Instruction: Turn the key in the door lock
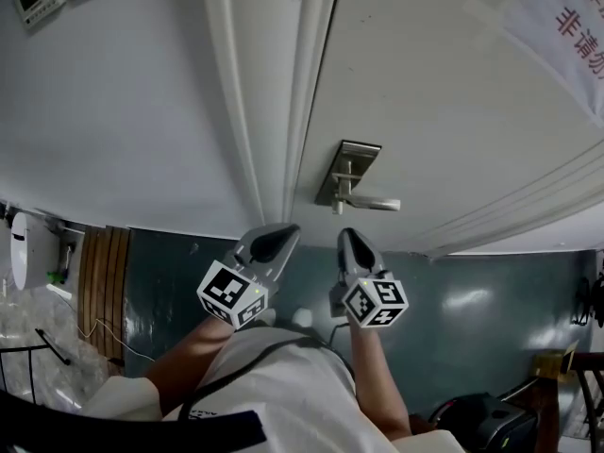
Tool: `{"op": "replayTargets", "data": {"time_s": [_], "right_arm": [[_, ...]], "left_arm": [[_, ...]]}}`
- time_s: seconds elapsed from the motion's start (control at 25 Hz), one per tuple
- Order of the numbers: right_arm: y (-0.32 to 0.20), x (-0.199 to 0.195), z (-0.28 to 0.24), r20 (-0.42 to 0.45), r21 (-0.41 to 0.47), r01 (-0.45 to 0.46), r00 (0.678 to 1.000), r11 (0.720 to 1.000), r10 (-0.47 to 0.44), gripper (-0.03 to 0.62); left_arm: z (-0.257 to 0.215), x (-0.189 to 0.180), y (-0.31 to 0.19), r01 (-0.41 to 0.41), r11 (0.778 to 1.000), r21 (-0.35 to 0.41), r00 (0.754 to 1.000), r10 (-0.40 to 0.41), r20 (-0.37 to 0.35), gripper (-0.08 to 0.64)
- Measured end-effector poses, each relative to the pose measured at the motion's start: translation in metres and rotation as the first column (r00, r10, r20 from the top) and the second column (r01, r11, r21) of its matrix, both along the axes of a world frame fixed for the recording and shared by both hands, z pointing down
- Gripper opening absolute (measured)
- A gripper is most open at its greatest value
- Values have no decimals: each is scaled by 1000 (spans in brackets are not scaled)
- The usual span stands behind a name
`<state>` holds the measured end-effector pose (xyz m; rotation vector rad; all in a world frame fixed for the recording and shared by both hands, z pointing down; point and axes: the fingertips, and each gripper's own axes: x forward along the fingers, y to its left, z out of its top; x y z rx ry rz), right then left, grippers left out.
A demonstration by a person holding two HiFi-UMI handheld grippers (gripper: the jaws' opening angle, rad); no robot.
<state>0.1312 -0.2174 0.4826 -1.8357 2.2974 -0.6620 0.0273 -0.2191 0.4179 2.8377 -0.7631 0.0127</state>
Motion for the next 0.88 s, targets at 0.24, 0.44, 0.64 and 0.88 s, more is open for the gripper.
{"op": "replayTargets", "data": {"time_s": [0.24,0.44,0.64,0.88], "right_arm": [[-21,0,15,187,-20,50,981,999,-45,77],[-36,2,30,268,-46,69,962,997,-54,132],[-42,7,41,315,-68,68,948,995,-44,147],[-52,9,47,438,-73,71,898,995,-32,158]], "left_arm": [[4,6,0,42,999,-3,999,-42,17,5],[9,7,-1,74,997,-9,997,-74,28,5],[12,12,1,84,996,-9,996,-84,37,5],[14,15,5,86,996,-11,995,-86,45,5]]}}
